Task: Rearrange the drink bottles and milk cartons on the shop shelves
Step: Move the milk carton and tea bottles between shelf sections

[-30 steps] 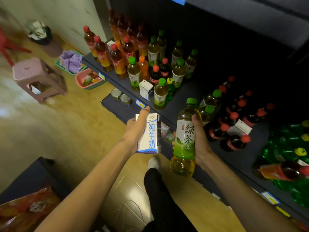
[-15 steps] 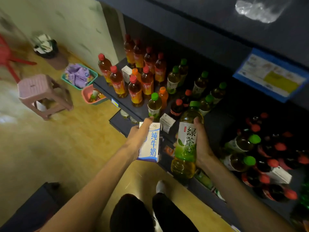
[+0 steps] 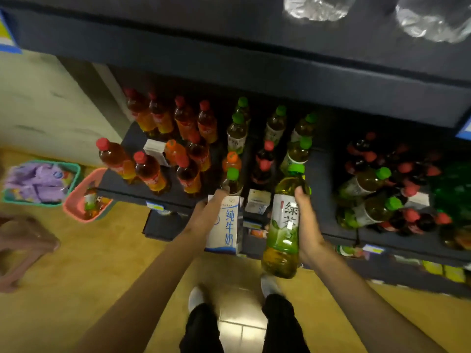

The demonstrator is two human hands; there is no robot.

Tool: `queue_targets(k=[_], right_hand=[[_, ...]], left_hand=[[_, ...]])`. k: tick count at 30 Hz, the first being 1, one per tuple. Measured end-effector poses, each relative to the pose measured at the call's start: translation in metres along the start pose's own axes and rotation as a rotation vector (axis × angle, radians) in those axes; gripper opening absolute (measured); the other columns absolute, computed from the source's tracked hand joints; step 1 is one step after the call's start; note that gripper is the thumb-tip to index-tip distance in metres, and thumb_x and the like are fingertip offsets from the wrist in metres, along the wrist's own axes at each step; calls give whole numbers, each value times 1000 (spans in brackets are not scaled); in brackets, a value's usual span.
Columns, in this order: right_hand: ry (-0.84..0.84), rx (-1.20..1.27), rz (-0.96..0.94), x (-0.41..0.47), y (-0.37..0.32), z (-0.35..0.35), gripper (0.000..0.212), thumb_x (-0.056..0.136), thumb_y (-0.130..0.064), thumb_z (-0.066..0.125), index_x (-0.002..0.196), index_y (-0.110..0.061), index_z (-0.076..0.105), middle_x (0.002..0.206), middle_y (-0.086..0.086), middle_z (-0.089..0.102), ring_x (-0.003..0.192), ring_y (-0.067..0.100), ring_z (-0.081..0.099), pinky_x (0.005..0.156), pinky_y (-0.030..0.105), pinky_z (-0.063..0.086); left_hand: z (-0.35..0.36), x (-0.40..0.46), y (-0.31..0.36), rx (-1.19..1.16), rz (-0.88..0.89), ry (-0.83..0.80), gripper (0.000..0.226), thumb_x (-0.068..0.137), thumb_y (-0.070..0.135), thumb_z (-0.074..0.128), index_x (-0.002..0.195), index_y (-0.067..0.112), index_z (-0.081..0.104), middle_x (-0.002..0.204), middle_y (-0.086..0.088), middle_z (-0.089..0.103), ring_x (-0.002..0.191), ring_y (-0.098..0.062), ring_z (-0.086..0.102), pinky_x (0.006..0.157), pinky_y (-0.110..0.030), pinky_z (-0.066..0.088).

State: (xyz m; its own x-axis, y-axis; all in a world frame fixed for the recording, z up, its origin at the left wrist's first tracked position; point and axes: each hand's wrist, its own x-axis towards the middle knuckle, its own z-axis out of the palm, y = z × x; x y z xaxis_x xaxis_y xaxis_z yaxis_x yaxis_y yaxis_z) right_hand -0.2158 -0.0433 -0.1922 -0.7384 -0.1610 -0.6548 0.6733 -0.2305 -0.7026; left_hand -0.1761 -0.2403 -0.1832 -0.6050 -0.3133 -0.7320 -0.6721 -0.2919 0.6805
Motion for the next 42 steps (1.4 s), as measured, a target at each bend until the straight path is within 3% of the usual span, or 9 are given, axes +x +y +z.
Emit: queue_targets(k=[2,6,14,18,21,28,32,35,42], right_hand=[[42,59,-8,-9,13,12,99,62,-69,72,127,4,56,80,19,66,59,28,65,56,36,56],[98,93,13,-25,39,25,99,60,-70,69,129,-1,55,87,20,65,66,29,66,57,36,57],[203,165,-12,-39,50,8,112,48,-73,78,129,1,55,87,19,66,68,29,66,63,39,57],[250,180,-57,-44,41,-10,106,55,-72,77,129,0,54,88,19,64,70,30,65,62,40,57],[249,177,-81,-44,32,-26,91,65,-66,72,126,0,53,80,15,64,65,27,66,63,41,58],[187,112,-124,-36,14,-53,65,75,-53,67,116,-4,54,75,14,65,62,28,65,57,38,57],[168,101,-103,-31,6,-61,64,75,-52,68,118,-6,55,82,18,64,62,30,66,58,38,56],[147,83,-94,-32,1,-65,63,79,-53,72,119,-7,56,87,19,66,67,28,67,57,36,57],[154,38,-125,-30,-7,-51,53,61,-34,77,108,-19,59,97,14,70,77,30,71,59,37,59]], left_hand=[[-14,1,5,55,0,-45,44,91,56,57,117,23,44,84,-3,61,73,-17,61,58,-29,46],[-31,0,8,164,-15,-102,27,93,53,54,91,28,45,79,-1,58,68,-13,57,53,-26,39],[0,29,-16,376,-57,-319,45,89,58,58,127,35,49,98,-8,70,89,-25,69,77,-38,55],[35,34,-15,458,76,-413,62,98,41,53,152,37,21,126,8,51,116,-13,52,87,-26,40],[60,47,-14,552,172,-420,68,98,35,55,154,33,17,123,13,44,124,-7,41,91,-21,30],[99,98,-19,716,127,-339,118,57,75,53,154,41,-4,146,-7,49,128,-34,50,108,-46,41],[110,115,-22,762,95,-250,101,62,73,47,151,35,19,137,-10,56,118,-37,56,103,-43,45],[112,119,-25,768,124,-190,75,57,75,43,119,33,44,110,-10,68,99,-34,65,93,-45,53],[97,97,-23,810,196,-217,58,70,69,46,114,33,52,107,-6,64,100,-28,60,86,-35,47]])
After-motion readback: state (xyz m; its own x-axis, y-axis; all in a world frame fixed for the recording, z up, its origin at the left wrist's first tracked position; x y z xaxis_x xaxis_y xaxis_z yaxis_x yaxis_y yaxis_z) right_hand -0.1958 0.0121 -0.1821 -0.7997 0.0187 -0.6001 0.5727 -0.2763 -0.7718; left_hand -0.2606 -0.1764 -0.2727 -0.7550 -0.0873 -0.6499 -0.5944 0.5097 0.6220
